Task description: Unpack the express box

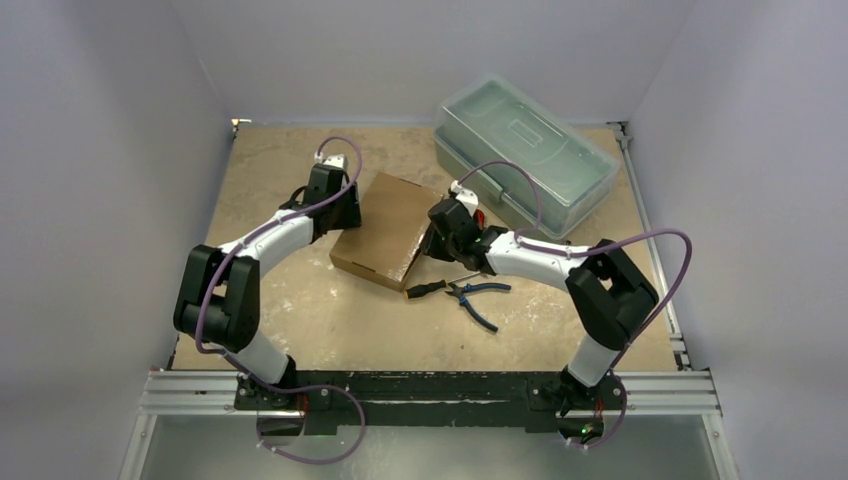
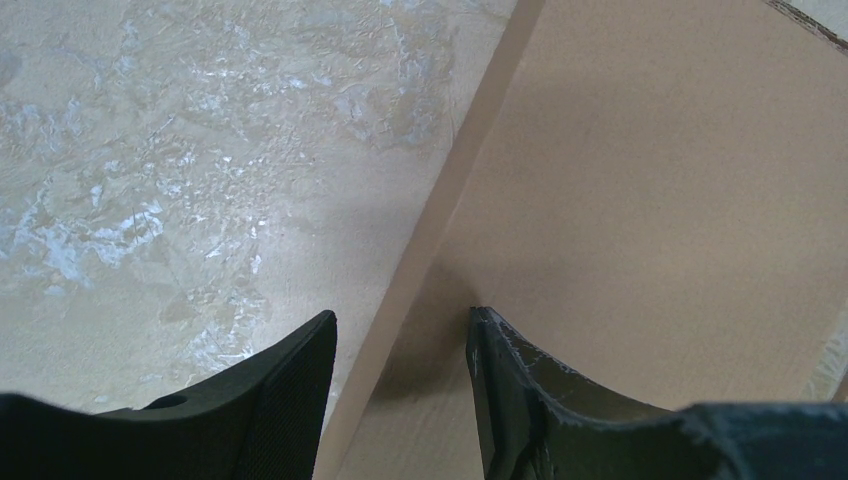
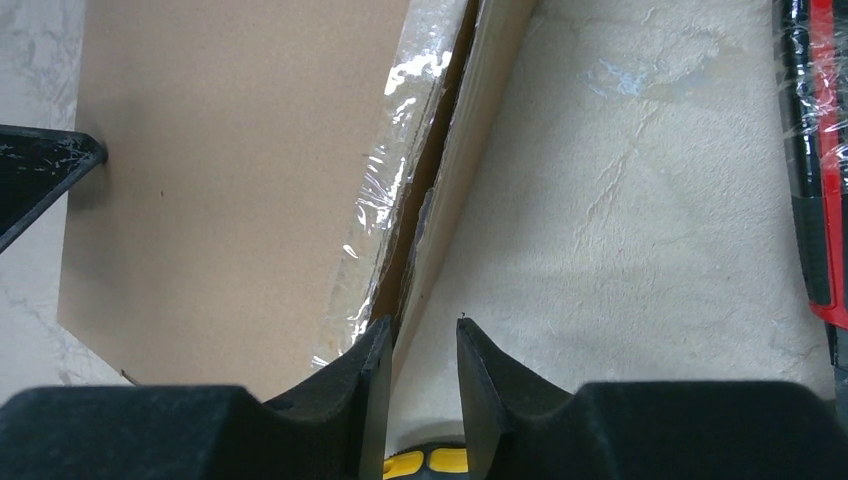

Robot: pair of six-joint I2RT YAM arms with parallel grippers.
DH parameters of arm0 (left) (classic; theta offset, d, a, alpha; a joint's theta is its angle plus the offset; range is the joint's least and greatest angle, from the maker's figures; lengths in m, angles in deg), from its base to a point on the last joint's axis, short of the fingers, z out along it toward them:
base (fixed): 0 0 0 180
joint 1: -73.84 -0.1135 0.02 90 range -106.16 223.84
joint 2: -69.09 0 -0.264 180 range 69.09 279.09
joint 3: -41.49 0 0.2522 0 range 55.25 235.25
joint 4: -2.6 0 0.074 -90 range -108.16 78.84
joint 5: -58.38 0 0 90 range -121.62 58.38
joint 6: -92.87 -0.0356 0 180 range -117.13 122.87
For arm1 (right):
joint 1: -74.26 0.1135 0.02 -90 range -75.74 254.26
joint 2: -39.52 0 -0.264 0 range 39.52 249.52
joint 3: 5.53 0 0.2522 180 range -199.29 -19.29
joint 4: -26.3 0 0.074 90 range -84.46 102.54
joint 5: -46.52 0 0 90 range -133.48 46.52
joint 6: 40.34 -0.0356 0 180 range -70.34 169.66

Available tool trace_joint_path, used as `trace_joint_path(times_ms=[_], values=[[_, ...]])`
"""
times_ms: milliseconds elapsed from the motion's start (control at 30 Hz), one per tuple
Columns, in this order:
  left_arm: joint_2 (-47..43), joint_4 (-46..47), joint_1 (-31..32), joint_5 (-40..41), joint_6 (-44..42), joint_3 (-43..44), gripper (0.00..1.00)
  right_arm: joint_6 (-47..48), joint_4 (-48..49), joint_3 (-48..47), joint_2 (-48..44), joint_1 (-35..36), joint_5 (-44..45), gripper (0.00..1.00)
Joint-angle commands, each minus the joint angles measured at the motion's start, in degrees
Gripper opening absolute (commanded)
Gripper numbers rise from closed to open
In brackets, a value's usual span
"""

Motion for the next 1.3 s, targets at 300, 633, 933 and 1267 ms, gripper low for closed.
trace_joint_path(times_ms=[300,633,933,1267], values=[[1.18,-0.67,-1.0,2.73,0.26,0.31,0.5,-2.29,-1.79,5.73,-3.52,-0.45,3.92,0.31],[0.87,-0.63,-1.09,2.84,0.16,0.21,0.5,-1.61,2.61,9.26,-3.64,-3.64,-0.14,0.26],[1.18,-0.31,-1.09,2.03,0.43,0.06,0.5,-3.93,-4.15,-1.98,4.35,-3.39,1.83,0.27],[2.1,-1.37,-4.69,8.01,1.59,0.33,0.5,-1.82,-12.8,-17.19,12.7,-0.18,9.28,0.18]])
